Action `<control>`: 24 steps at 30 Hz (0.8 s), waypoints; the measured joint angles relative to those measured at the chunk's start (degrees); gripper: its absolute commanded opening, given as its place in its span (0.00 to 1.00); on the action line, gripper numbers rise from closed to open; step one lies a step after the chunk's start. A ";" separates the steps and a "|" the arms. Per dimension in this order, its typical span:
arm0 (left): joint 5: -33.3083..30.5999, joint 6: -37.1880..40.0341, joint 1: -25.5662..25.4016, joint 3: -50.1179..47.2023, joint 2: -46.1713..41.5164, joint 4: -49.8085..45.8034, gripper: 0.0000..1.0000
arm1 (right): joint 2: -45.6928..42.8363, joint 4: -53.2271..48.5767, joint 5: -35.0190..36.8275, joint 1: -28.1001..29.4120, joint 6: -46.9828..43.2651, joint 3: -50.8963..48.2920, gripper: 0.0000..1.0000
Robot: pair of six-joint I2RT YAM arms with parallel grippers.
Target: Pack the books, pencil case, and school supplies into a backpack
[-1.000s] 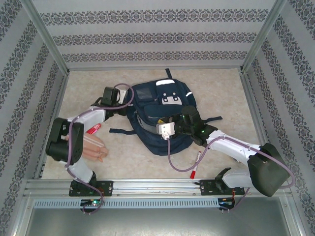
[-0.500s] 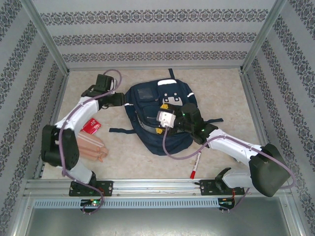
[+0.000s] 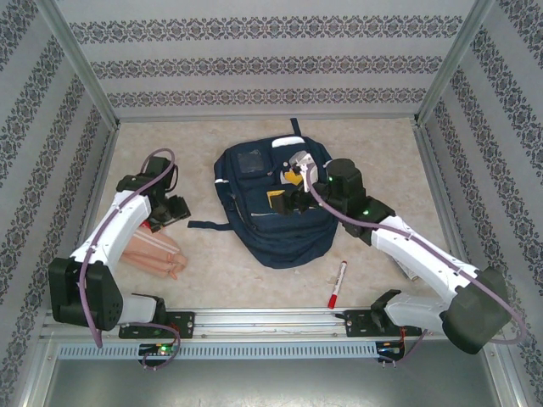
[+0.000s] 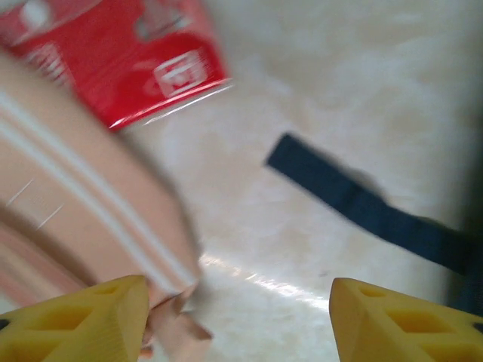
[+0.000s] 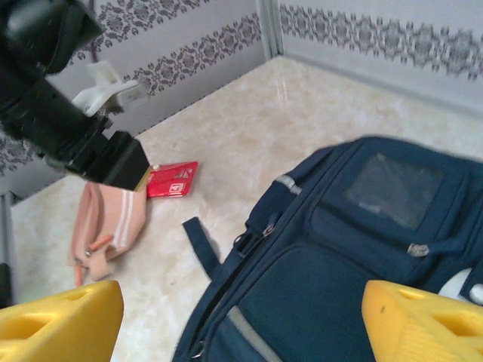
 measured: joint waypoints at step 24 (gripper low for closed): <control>0.28 -15.19 4.00 -20.28 3.37 7.98 0.30 | 11.06 -15.21 6.45 16.48 4.98 7.56 0.70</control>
